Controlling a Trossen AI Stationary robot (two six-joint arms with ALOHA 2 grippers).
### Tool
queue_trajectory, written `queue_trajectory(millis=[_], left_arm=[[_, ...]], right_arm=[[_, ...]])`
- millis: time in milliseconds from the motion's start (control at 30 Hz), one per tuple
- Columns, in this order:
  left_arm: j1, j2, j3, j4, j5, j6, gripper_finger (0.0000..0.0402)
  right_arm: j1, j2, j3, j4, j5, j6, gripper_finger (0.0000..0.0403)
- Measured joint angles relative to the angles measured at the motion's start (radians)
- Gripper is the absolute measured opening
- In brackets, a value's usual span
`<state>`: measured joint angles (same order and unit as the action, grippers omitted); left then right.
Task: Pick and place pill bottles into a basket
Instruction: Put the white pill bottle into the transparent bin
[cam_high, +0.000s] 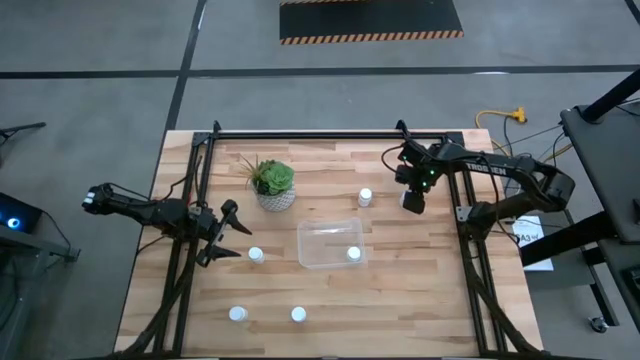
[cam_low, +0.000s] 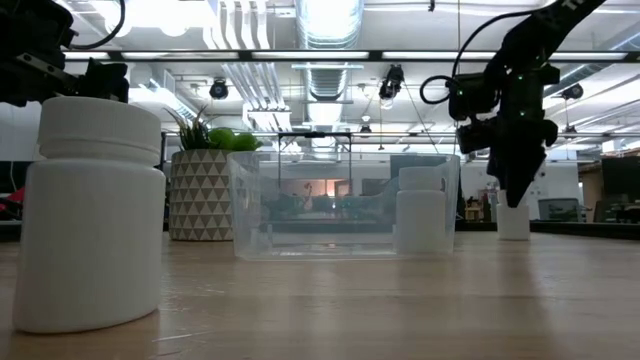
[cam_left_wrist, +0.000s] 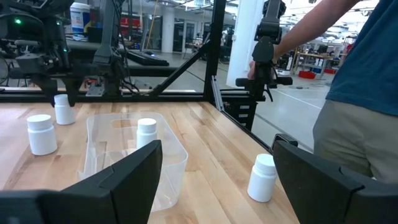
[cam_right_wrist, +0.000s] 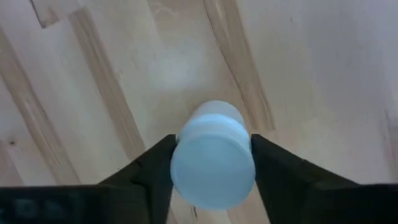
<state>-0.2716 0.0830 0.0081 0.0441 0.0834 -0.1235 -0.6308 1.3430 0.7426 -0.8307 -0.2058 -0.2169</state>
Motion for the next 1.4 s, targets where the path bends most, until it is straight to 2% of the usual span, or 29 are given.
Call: queue_trajectory(millis=[67,367,633,900,1067,1400], left_arm=[[0.0,0.0,0.0,0.0,0.0,0.0,0.029],[0.0,0.0,0.0,0.0,0.0,0.0,0.029],[0.0,0.0,0.0,0.0,0.0,0.0,0.029],[0.0,0.0,0.0,0.0,0.0,0.0,0.029],[0.0,0.0,0.0,0.0,0.0,0.0,0.029],[0.0,0.0,0.0,0.0,0.0,0.0,0.029]], right_arm=[[0.0,-0.004,0.003,0.001,0.0,0.0,0.015],[0.0,-0.045,0.042,-0.068,-0.004,0.024,0.0147],[0.044,-0.07,0.209,-0.228,-0.004,0.035,0.0147],[0.186,-0.07,0.424,-0.31,0.072,0.083,0.0147],[0.284,-0.053,0.511,-0.317,0.092,0.158,0.0147],[0.48,0.116,0.659,-0.322,0.105,0.218,0.0147]])
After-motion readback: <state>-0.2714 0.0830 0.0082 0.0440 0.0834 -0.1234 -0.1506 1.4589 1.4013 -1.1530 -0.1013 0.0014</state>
